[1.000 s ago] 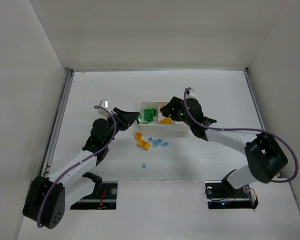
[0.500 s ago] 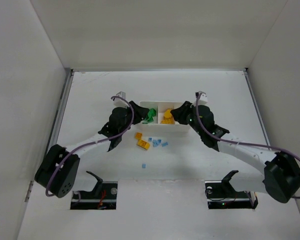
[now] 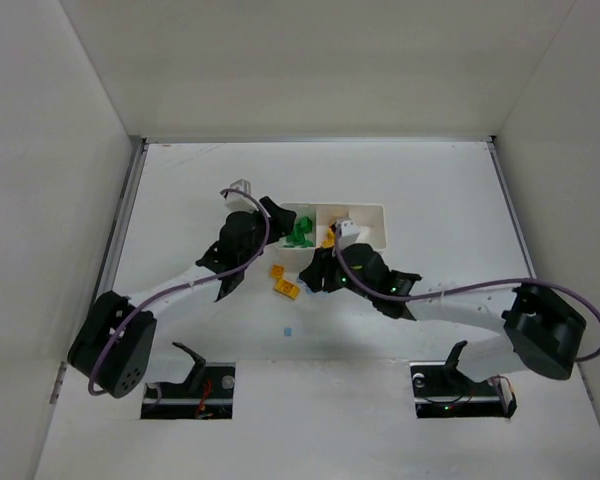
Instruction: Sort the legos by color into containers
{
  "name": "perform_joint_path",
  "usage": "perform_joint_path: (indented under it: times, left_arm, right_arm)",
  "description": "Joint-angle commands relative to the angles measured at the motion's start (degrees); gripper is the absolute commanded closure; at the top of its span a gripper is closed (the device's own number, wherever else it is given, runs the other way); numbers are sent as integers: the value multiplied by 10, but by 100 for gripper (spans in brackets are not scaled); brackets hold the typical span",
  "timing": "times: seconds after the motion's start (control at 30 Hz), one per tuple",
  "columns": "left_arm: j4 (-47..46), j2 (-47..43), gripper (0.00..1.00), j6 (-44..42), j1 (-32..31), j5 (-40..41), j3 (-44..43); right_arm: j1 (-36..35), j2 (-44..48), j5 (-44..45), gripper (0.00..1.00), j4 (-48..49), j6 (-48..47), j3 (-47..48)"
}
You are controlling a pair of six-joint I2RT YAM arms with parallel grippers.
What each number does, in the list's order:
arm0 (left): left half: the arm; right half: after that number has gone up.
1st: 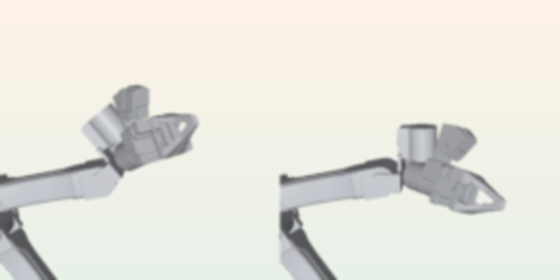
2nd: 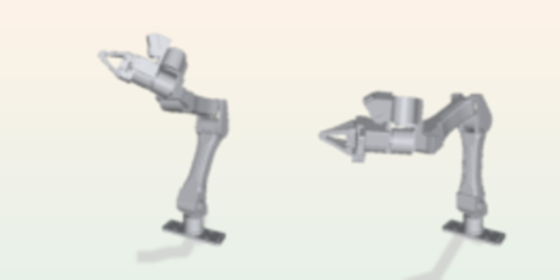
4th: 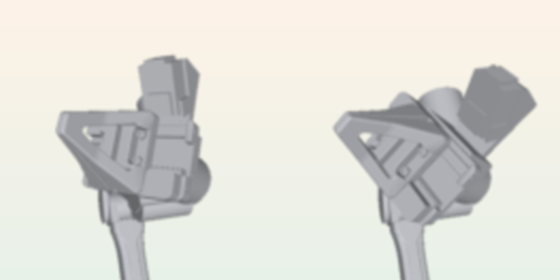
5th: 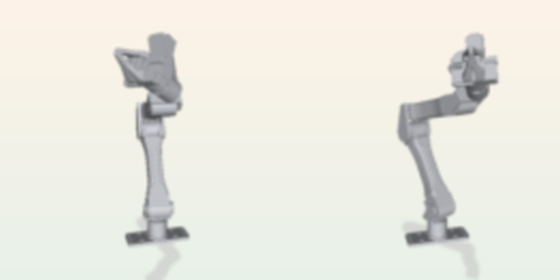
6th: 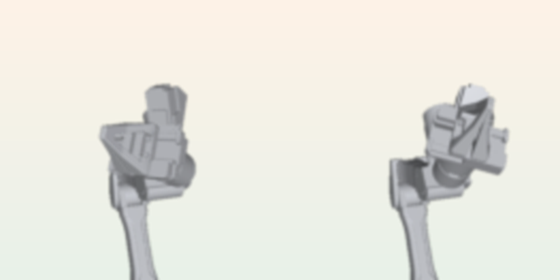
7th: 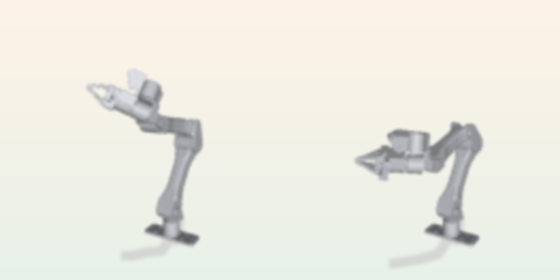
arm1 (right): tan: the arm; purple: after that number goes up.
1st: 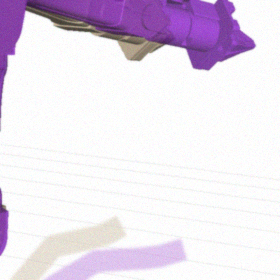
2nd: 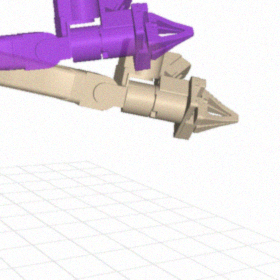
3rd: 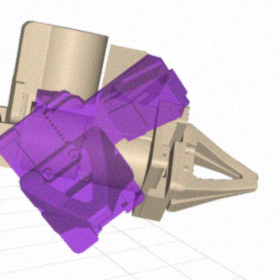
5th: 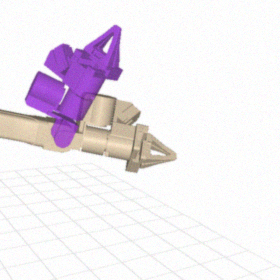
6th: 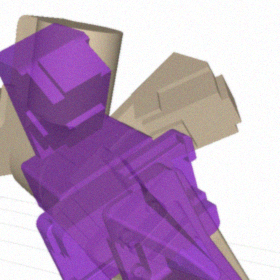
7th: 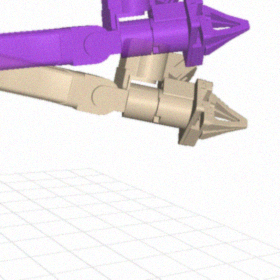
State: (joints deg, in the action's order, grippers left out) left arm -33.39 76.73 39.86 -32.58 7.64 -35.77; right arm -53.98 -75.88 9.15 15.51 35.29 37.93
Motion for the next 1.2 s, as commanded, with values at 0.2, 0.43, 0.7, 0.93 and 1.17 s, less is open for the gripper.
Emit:
perform_joint_path:
  times: [0.2,0.43,0.7,0.93,1.17]
  left_arm:
    - [66,-133,46,-10,15,31,96]
    - [138,-190,49,-8,29,53,155]
    - [148,-186,50,-5,24,55,183]
    - [146,-185,50,-4,25,50,185]
    - [151,-192,51,-4,29,33,193]
  right_arm:
    - [-62,-138,0,29,-55,-90,115]
    - [-72,-197,7,29,-99,-115,168]
    - [-72,-249,10,31,-128,-118,207]
    - [-72,-275,20,34,-145,-126,230]
    - [-79,-301,20,43,-160,-131,249]
